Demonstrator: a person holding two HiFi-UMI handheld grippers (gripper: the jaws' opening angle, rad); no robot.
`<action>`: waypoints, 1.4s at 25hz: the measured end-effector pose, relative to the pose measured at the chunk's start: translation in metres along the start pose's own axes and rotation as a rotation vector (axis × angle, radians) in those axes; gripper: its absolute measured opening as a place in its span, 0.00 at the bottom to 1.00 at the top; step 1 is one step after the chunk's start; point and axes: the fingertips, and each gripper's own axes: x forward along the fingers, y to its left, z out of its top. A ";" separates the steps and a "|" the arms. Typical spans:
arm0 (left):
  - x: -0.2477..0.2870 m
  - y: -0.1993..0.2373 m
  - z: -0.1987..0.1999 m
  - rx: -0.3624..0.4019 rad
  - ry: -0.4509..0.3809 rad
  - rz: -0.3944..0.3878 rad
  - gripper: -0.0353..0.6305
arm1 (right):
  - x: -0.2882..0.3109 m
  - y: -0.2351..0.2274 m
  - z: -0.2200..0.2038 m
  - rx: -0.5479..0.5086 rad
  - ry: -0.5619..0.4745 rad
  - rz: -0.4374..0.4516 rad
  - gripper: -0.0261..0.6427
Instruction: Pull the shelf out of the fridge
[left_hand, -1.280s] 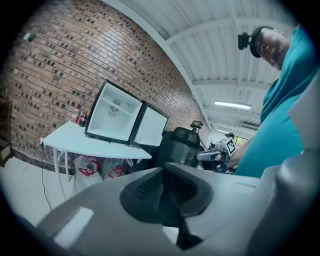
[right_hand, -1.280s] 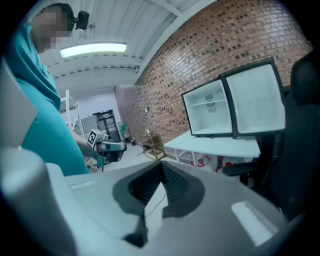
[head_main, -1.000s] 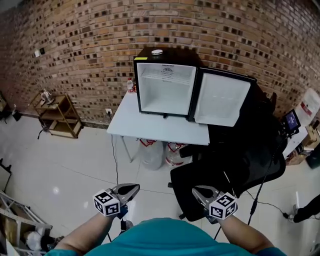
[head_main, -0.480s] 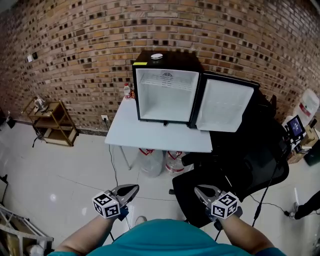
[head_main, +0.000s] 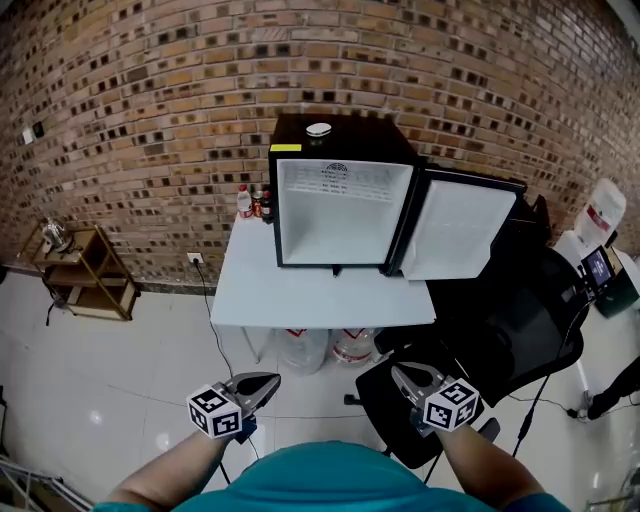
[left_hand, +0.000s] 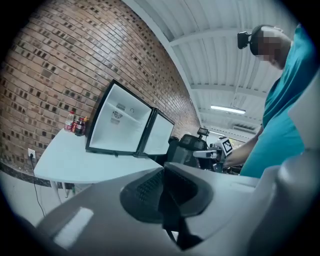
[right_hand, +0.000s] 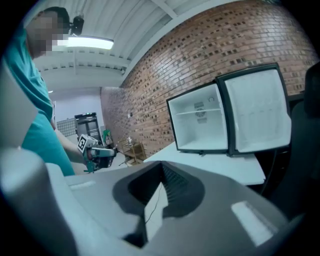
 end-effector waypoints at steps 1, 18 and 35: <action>0.001 0.007 0.004 -0.002 -0.002 0.002 0.06 | 0.006 -0.003 0.004 0.004 -0.002 -0.004 0.04; 0.133 0.066 0.053 -0.060 -0.055 0.139 0.06 | 0.062 -0.142 0.040 -0.083 0.019 0.130 0.04; 0.241 0.182 0.175 -0.187 -0.189 0.014 0.07 | 0.153 -0.190 0.066 -0.047 0.016 0.050 0.04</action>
